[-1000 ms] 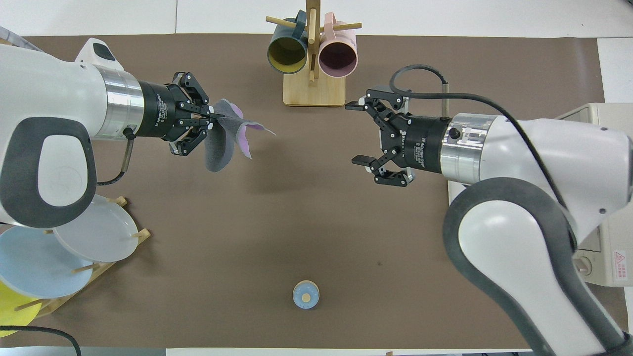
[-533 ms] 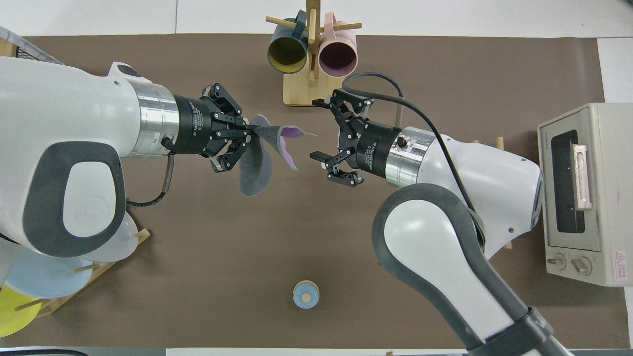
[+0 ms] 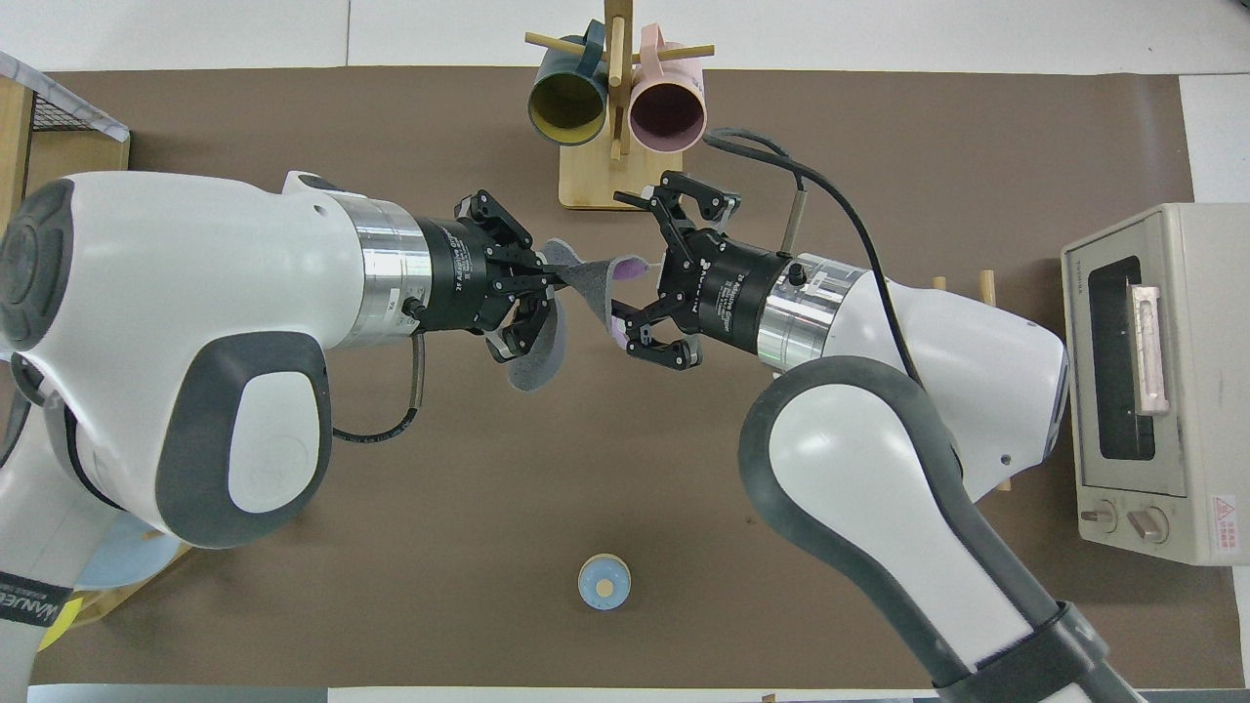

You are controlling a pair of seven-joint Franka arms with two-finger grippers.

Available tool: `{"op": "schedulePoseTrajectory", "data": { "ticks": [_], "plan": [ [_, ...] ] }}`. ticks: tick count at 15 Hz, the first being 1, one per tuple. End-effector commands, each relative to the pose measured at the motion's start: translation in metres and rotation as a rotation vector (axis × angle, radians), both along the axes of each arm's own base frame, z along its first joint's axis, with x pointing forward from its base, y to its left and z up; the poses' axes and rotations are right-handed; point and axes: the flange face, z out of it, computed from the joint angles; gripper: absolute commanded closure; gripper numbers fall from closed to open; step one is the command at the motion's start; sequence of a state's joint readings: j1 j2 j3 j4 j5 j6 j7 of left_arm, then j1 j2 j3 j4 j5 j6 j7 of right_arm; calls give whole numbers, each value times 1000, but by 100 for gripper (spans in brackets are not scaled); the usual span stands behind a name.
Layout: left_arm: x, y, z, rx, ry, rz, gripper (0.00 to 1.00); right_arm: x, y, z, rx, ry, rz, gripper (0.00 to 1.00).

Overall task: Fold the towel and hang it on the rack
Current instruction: 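Carry the towel toward center while the right gripper reaches toward it, then grasp the towel with the right gripper while the left gripper holds it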

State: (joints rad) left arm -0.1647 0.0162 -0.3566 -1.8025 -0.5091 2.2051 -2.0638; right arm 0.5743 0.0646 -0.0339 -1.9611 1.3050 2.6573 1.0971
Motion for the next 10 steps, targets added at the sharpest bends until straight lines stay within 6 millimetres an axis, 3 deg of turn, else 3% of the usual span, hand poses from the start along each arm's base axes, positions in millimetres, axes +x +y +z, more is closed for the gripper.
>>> {"op": "schedulePoseTrajectory", "data": {
  "ticks": [1, 4, 10],
  "plan": [
    [-8, 5, 4, -17, 5, 39, 100, -17, -3, -7, 7, 43, 35, 0],
    [-8, 5, 4, -19, 6, 43, 100, -27, -3, -14, -26, 49, 88, 0],
    [-7, 7, 5, -23, 14, 62, 100, -42, -7, -7, -21, 67, 117, 0]
  ]
}}
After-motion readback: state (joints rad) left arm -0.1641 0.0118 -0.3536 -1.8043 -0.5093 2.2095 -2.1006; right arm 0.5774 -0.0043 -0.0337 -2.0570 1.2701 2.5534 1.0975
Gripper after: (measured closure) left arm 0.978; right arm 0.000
